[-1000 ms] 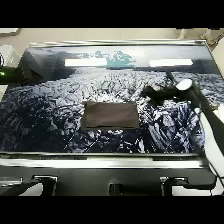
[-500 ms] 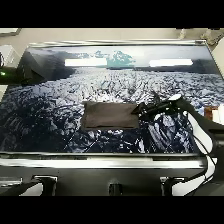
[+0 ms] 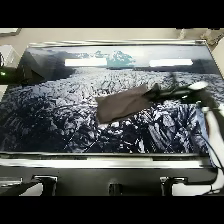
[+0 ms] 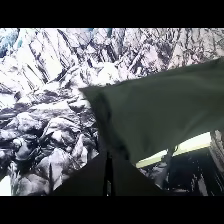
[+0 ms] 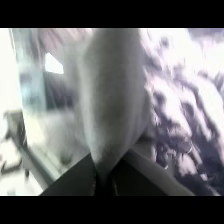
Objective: Fold the clothes and pants, and hang the long-sleeved shirts on hangers.
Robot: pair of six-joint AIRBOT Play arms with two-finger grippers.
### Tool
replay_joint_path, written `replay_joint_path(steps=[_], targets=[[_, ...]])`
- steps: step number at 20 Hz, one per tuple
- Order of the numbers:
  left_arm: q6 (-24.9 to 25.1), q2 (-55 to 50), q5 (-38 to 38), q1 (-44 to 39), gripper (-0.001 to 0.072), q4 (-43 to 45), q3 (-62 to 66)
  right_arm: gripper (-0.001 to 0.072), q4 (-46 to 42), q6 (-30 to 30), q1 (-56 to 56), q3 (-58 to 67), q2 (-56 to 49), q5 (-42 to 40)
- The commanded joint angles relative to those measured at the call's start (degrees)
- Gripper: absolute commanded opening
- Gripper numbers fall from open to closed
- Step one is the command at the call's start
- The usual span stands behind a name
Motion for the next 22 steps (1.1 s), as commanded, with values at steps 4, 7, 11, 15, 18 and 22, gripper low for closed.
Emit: replay_joint_path(steps=[4,7,11,15,18,22], targets=[[1.3,0.1,0.0,0.0,0.0026,0.0,0.0,0.0034,-14.9,17.9,-22.2,18.6,13.0,10.5],[2.6,0.7,0.0,0.0,0.0026,-0.7,0.0,0.0034,-16.5,22.2,-34.7,25.4,15.3,12.5],[4.1,2.5,-0.4,0.0,0.0026,-2.4,0.0,0.0034,-15.8,26.3,-51.3,28.9,15.6,15.8],[4.3,4.1,-0.4,0.0,0.0026,-3.0,0.0,0.0034,-15.6,29.7,-62.4,28.9,16.2,17.4],[4.3,5.0,-0.4,0.0,0.0026,-3.0,0.0,0.0034,-15.8,31.6,-66.9,28.9,16.3,17.4],[4.3,5.6,-0.4,0.0,0.0026,-3.0,0.0,0.0034,-27.1,31.6,-68.9,28.7,16.3,21.9]])
